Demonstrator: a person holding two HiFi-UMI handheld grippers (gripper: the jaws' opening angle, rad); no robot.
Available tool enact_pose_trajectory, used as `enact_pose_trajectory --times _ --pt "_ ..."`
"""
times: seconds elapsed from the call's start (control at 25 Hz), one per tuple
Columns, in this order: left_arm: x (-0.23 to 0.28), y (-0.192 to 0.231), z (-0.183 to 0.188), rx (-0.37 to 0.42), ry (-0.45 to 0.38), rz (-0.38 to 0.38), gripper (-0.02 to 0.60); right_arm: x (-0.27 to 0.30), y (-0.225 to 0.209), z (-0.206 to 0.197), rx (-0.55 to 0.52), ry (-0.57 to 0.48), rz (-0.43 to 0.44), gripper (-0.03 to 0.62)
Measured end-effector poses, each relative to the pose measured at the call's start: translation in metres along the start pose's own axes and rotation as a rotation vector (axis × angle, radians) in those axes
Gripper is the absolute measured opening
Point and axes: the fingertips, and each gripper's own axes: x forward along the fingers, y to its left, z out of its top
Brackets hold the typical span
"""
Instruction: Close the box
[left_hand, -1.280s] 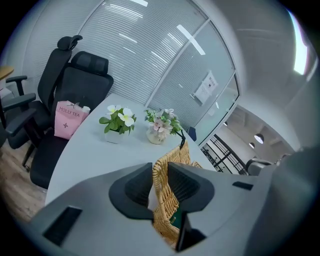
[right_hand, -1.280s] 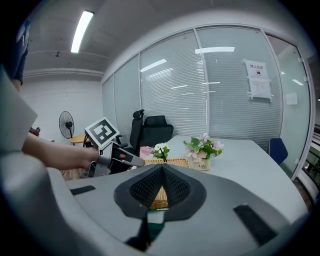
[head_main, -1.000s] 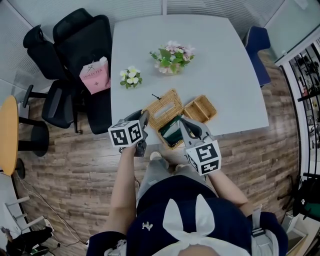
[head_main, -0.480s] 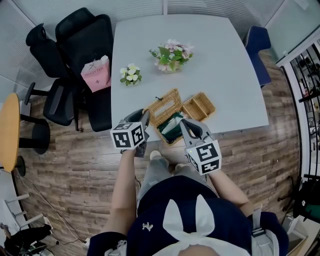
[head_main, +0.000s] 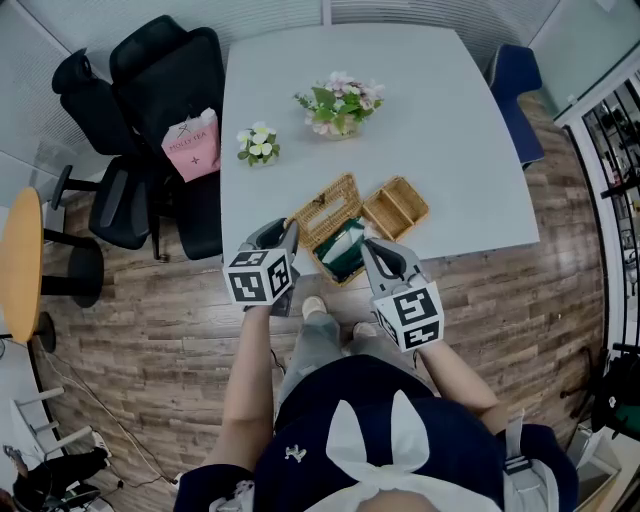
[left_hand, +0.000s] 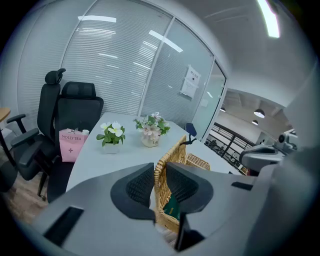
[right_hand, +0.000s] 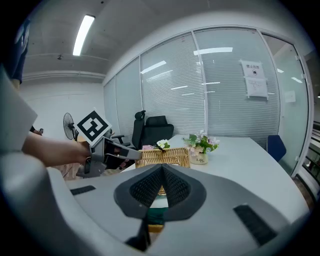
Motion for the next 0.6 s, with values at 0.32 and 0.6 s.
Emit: enact_pose_trajectory --times 0.32,0.6 --pt "-0.006 -0.011 -0.004 0.074 0.010 0.020 0.086 -0.010 -0.002 -0.003 0.016 -0.007 -0.014 0.003" --pt "-0.009 -0.019 -0.005 0.113 0.006 0.027 0.086 -0.017 -0.005 -0.007 0.025 -0.007 -0.027 0.004"
